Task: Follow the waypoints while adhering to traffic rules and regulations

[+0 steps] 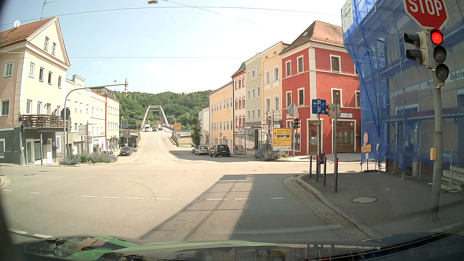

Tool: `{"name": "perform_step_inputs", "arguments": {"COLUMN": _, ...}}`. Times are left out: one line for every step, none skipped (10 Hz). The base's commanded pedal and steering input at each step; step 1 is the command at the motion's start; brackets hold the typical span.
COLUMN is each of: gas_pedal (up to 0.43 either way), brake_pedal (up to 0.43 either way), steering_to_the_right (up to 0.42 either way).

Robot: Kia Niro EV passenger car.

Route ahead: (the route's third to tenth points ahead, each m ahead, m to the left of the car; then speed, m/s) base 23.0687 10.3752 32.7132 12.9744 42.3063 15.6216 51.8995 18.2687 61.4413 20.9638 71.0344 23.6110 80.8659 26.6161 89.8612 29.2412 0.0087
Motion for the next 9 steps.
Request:
{"name": "perform_step_inputs", "arguments": {"gas_pedal": 0.000, "brake_pedal": 0.293, "steering_to_the_right": 0.020}}
{"name": "perform_step_inputs", "arguments": {"gas_pedal": 0.000, "brake_pedal": 0.299, "steering_to_the_right": 0.020}}
{"name": "perform_step_inputs", "arguments": {"gas_pedal": 0.000, "brake_pedal": 0.293, "steering_to_the_right": 0.020}}
{"name": "perform_step_inputs", "arguments": {"gas_pedal": 0.000, "brake_pedal": 0.299, "steering_to_the_right": 0.020}}
{"name": "perform_step_inputs", "arguments": {"gas_pedal": 0.000, "brake_pedal": 0.293, "steering_to_the_right": 0.021}}
{"name": "perform_step_inputs", "arguments": {"gas_pedal": 0.000, "brake_pedal": 0.299, "steering_to_the_right": 0.020}}
{"name": "perform_step_inputs", "arguments": {"gas_pedal": 0.000, "brake_pedal": 0.299, "steering_to_the_right": 0.020}}
{"name": "perform_step_inputs", "arguments": {"gas_pedal": 0.000, "brake_pedal": 0.299, "steering_to_the_right": 0.020}}
{"name": "perform_step_inputs", "arguments": {"gas_pedal": 0.000, "brake_pedal": 0.299, "steering_to_the_right": 0.020}}
